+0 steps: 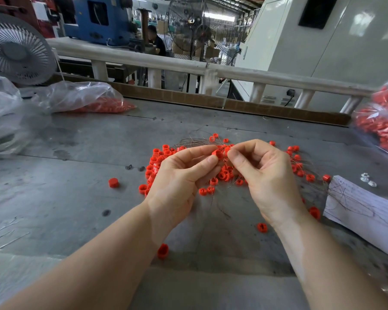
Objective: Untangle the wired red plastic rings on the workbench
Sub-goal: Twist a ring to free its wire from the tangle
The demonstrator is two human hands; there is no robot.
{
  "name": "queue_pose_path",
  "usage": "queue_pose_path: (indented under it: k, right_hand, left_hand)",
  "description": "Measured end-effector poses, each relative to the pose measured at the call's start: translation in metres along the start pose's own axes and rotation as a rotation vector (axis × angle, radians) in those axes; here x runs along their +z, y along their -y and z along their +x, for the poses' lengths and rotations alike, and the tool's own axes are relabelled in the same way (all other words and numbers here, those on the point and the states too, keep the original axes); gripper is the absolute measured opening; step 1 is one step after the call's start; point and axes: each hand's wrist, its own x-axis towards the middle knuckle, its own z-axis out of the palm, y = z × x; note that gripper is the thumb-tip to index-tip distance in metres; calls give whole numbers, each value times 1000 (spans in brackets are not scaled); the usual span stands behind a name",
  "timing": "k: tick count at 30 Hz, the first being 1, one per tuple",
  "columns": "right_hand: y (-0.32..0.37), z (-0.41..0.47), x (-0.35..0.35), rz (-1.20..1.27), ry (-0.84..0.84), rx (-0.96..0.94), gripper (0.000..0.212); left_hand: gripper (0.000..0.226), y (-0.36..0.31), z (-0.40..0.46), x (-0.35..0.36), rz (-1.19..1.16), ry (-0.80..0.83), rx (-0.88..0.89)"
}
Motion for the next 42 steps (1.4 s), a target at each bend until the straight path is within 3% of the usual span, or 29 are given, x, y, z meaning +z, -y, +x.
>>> queue_pose_path:
  k: [13, 25, 42]
  right_hand:
    - [6, -3, 2, -192, -16, -143, 28]
    - [5, -6, 4, -375, -21, -319, 3]
    - [3, -3, 1, -459, 6, -423, 5]
  left_hand:
    - [16, 0, -1, -1, 8, 16, 20]
    - [15, 1, -2, -1, 105, 12, 61]
    - [18, 1, 1, -4, 132, 39, 52]
